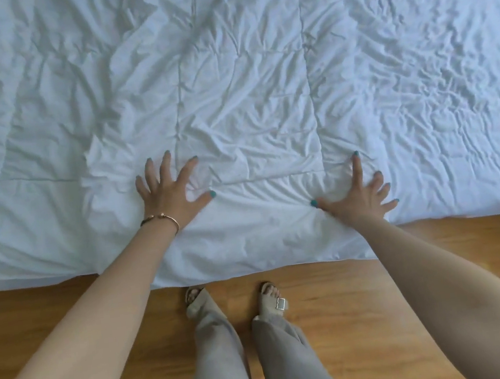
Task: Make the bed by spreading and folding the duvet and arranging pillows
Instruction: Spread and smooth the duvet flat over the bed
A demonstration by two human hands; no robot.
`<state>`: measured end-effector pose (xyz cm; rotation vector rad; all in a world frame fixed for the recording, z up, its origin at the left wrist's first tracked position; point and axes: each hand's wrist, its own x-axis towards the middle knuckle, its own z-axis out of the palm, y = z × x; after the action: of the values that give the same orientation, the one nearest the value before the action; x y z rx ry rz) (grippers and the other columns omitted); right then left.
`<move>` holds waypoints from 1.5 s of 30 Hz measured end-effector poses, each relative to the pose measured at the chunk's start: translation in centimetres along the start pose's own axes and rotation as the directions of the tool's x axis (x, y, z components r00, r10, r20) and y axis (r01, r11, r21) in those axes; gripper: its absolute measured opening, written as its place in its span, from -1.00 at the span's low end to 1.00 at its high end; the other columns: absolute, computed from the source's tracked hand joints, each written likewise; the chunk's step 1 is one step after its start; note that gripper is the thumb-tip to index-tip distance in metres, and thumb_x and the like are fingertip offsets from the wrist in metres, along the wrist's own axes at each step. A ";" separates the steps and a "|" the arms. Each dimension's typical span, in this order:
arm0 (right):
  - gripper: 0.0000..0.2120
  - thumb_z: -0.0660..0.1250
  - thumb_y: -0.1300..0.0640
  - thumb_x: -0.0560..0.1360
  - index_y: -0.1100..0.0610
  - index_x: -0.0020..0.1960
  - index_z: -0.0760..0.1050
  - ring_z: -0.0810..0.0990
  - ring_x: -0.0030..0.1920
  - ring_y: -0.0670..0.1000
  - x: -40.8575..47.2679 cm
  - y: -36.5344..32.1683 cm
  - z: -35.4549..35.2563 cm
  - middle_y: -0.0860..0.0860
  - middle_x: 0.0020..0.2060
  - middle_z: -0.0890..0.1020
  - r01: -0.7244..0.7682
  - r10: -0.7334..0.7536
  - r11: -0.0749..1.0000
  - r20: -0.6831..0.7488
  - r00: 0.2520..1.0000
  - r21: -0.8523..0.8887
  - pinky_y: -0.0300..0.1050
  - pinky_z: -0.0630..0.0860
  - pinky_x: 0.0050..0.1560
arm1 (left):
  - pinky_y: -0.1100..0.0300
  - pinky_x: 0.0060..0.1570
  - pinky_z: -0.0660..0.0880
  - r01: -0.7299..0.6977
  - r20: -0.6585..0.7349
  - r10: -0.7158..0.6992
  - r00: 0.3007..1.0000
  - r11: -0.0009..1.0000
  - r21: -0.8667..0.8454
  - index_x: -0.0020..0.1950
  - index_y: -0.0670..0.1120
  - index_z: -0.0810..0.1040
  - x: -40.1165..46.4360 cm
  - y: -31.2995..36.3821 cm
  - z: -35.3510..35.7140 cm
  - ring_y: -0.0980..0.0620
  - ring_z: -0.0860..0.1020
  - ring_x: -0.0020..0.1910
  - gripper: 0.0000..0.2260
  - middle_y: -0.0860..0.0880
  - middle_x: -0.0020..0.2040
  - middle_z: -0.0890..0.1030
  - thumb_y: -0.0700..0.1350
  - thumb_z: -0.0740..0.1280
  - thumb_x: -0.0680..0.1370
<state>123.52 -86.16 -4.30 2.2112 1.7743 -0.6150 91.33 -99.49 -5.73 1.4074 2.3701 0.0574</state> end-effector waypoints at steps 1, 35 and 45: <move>0.28 0.51 -0.41 0.09 -0.41 0.39 -0.44 0.30 0.36 0.29 0.1 0.1 -0.2 0.20 0.43 0.09 0.003 -0.003 1.000 -0.003 1.000 0.021 0.30 0.24 0.33 | -0.30 0.39 -0.16 0.043 0.054 -0.042 0.998 0.999 -0.004 0.48 0.35 -0.01 -0.2 0.8 0.2 -0.21 -0.17 0.52 -0.24 -0.03 0.57 -0.10 0.46 0.23 0.37; -0.22 0.24 0.08 0.55 -0.19 0.57 -0.17 -0.06 0.56 0.18 -19.9 -12.3 9.5 0.05 0.55 -0.29 0.548 -0.421 0.836 0.625 0.657 -0.012 0.07 0.11 0.48 | -0.03 0.42 0.23 -0.001 0.467 0.032 0.884 0.998 -0.066 0.56 0.14 -0.10 -14.9 -7.5 -0.9 -0.02 -0.01 0.55 -0.44 0.05 0.58 -0.14 -0.01 0.10 0.63; -0.39 0.20 0.06 0.55 0.10 0.55 0.13 0.26 0.46 0.18 -39.4 -24.4 18.4 0.11 0.50 0.24 0.586 -0.343 0.796 0.685 0.643 -0.151 0.09 0.32 0.40 | 0.06 0.13 0.46 0.429 0.551 -0.258 0.793 0.879 -0.206 0.37 -0.06 0.39 -26.4 -26.5 -4.1 -0.11 0.50 0.20 -0.63 -0.07 0.29 0.47 0.02 0.12 0.59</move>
<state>89.83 -122.73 -0.41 1.0696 1.8689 -0.9094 78.94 -134.51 0.01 0.6971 2.0093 -0.0268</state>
